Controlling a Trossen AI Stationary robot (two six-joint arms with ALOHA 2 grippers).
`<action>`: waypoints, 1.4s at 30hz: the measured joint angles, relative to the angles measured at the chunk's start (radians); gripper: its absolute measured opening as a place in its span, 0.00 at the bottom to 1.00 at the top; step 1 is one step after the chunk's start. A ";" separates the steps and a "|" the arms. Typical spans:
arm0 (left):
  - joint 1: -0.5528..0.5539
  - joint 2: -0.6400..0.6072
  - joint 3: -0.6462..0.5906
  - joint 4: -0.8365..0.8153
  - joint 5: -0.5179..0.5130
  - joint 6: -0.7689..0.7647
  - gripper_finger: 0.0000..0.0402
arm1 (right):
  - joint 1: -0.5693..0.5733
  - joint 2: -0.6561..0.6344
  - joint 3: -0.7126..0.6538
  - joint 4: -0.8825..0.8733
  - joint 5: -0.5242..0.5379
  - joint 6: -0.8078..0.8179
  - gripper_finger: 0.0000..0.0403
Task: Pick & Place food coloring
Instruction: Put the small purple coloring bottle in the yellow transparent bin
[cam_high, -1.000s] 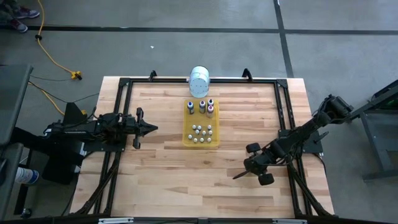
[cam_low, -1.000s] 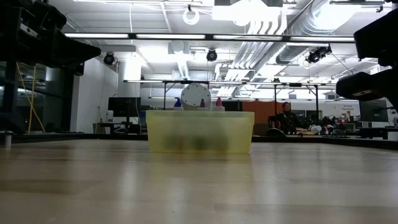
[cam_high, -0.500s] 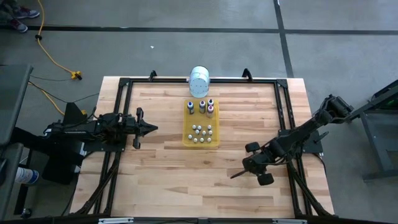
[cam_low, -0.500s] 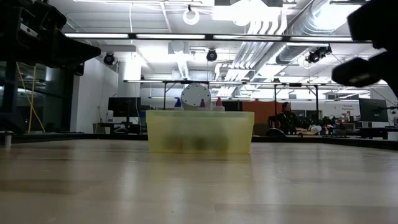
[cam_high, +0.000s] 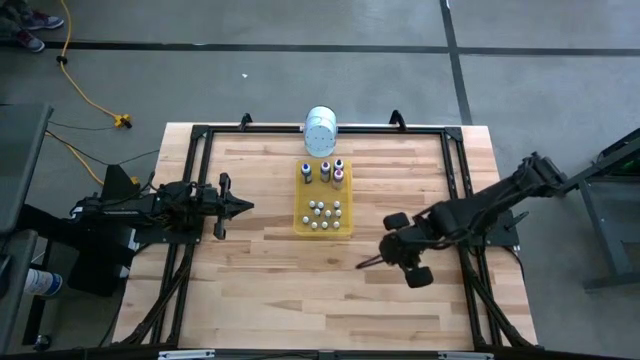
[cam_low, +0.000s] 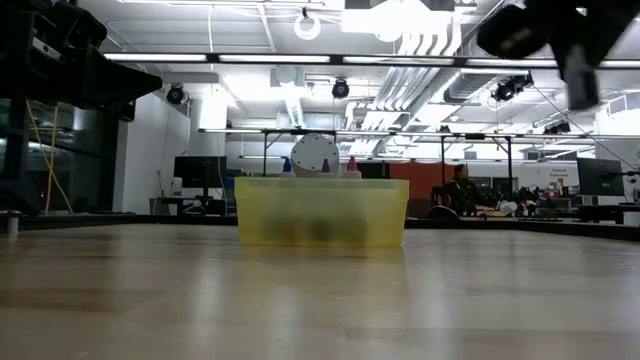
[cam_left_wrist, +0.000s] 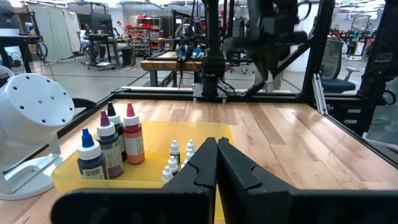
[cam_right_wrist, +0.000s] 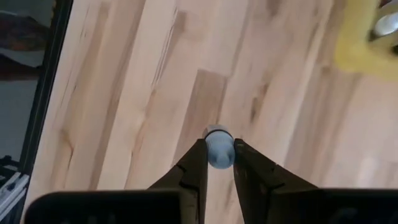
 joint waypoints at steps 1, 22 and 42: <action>0.000 0.000 0.000 0.000 0.000 0.000 0.00 | -0.011 0.008 0.027 -0.020 0.000 -0.010 0.13; 0.000 0.000 0.000 0.000 0.000 0.000 0.00 | -0.291 0.344 0.478 -0.109 0.001 -0.308 0.13; 0.000 0.000 0.000 0.000 0.000 0.000 0.00 | -0.521 0.608 0.661 -0.026 0.055 -0.330 0.15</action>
